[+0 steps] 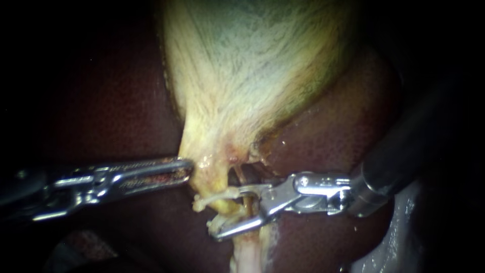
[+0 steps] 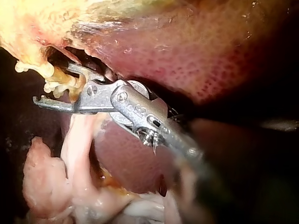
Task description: Going back third clip left tube
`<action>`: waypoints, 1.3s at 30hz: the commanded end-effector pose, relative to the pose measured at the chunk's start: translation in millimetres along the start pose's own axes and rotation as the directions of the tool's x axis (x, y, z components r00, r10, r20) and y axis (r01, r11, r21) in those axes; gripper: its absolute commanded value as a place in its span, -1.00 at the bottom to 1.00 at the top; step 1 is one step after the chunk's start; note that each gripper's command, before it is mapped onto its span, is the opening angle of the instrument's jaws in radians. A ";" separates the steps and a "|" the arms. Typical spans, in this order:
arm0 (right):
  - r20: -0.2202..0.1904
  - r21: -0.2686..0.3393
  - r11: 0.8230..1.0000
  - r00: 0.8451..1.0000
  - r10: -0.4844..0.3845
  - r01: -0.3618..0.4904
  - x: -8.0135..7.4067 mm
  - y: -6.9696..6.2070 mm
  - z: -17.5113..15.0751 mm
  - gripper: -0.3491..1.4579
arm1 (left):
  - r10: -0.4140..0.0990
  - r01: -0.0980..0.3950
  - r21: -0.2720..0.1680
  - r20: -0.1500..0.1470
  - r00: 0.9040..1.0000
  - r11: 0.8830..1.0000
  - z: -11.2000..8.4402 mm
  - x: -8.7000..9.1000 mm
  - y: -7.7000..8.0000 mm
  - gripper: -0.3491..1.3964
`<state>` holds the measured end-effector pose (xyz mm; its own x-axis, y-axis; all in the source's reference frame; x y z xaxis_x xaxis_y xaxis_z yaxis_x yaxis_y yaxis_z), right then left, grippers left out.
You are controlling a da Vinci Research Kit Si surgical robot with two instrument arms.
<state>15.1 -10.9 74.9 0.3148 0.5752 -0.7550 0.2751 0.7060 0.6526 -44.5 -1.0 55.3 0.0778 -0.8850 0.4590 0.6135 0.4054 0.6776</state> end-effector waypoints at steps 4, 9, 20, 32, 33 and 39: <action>0.007 0.006 1.000 1.000 -0.002 0.002 -0.3 -0.4 -1.2 -0.04 | 0.000 0.000 0.001 0.000 1.000 1.000 -0.1 0.0 0.0 -1.00; -0.003 -0.021 1.000 1.000 0.002 -0.002 -0.2 -1.0 -4.1 -0.04 | 0.000 0.000 0.001 -0.001 1.000 1.000 -0.2 0.0 0.1 -1.00; -0.014 -0.094 0.984 0.988 -0.151 0.149 3.3 -2.3 -12.5 0.03 | 0.001 -0.001 0.001 0.000 1.000 1.000 0.0 0.0 0.2 -1.00; -0.007 -0.163 0.967 0.980 -0.201 0.198 4.9 -3.8 -15.1 0.05 | 0.001 -0.001 -0.001 0.001 1.000 1.000 1.4 0.2 0.9 -1.00; -0.007 -0.163 0.967 0.979 -0.202 0.198 4.9 -3.8 -15.0 0.05 | 0.002 -0.002 -0.002 0.002 1.000 1.000 1.7 0.3 1.1 -1.00; -0.007 -0.164 0.966 0.979 -0.202 0.198 4.9 -4.1 -14.9 0.05 | 0.005 -0.005 0.000 -0.007 1.000 1.000 4.2 0.9 1.5 -1.00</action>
<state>2.0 -4.8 67.6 0.2464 0.4239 -0.8716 0.1791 0.8639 0.4708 -47.0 -0.2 59.2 0.0843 -0.8838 0.4603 0.6127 0.4103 0.6755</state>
